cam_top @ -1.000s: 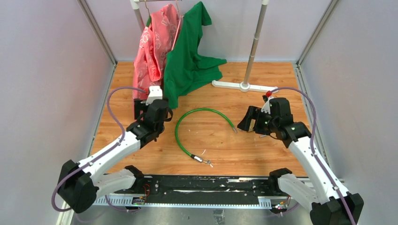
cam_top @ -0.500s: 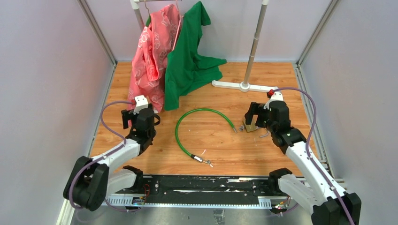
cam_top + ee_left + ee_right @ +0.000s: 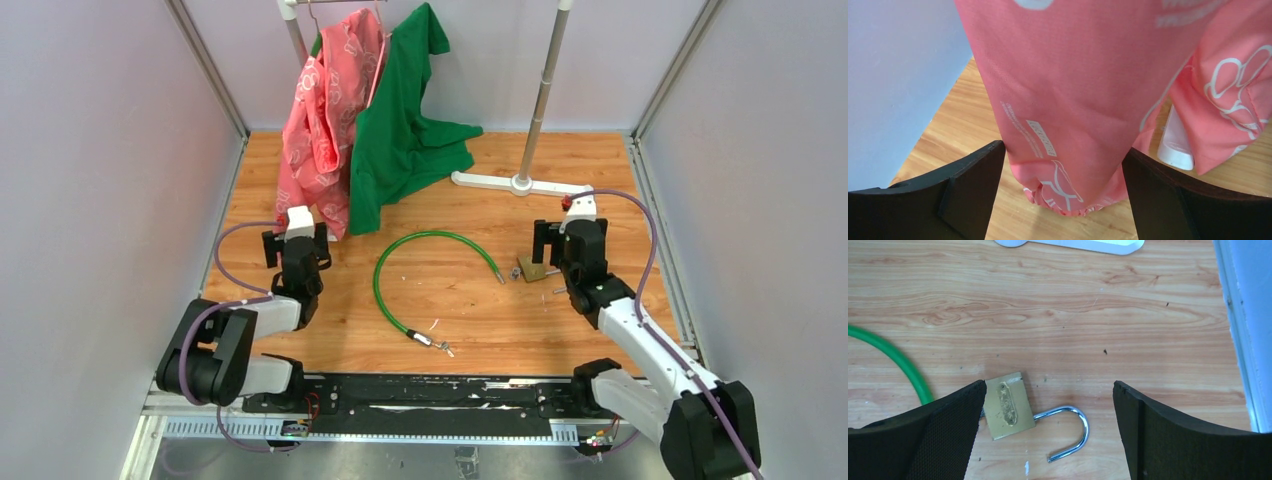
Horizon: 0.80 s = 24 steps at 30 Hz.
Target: Unlock with the key
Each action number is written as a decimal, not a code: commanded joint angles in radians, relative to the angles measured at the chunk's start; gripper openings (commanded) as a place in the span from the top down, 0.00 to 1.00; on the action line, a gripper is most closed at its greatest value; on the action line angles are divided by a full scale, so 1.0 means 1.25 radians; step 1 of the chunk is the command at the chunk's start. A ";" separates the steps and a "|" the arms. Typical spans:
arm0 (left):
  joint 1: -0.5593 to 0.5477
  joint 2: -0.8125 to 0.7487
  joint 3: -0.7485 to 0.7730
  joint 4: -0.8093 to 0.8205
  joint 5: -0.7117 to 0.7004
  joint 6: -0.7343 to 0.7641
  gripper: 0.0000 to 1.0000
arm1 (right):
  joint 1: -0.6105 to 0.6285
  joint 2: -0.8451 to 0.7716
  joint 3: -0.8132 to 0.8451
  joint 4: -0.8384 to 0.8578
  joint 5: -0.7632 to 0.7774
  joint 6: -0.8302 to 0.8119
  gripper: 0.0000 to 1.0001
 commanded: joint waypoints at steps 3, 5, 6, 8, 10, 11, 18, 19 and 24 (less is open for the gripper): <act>0.041 0.018 0.025 0.042 0.089 -0.017 0.09 | -0.014 0.048 -0.062 0.224 0.034 -0.150 0.01; 0.046 0.020 0.027 0.040 0.114 -0.013 0.09 | -0.029 0.072 -0.069 0.253 0.034 -0.153 0.01; 0.047 0.019 0.026 0.040 0.120 -0.011 0.09 | -0.039 0.085 -0.070 0.266 0.036 -0.149 0.01; 0.047 0.016 0.015 0.062 0.147 -0.001 0.14 | -0.063 0.113 -0.076 0.302 0.028 -0.123 0.01; 0.051 0.014 -0.010 0.102 0.165 0.000 0.13 | -0.083 0.151 -0.077 0.332 0.016 -0.134 0.01; 0.060 0.022 -0.026 0.134 0.184 -0.004 0.13 | -0.090 0.168 -0.075 0.342 0.019 -0.135 0.01; 0.065 0.051 -0.055 0.217 0.189 -0.002 0.03 | -0.124 0.301 -0.064 0.422 -0.007 -0.190 0.01; 0.065 0.051 -0.055 0.217 0.189 -0.002 0.00 | -0.127 0.320 -0.070 0.450 -0.005 -0.194 0.01; 0.065 0.046 -0.049 0.197 0.194 0.000 0.00 | -0.168 0.379 -0.123 0.586 -0.081 -0.182 0.01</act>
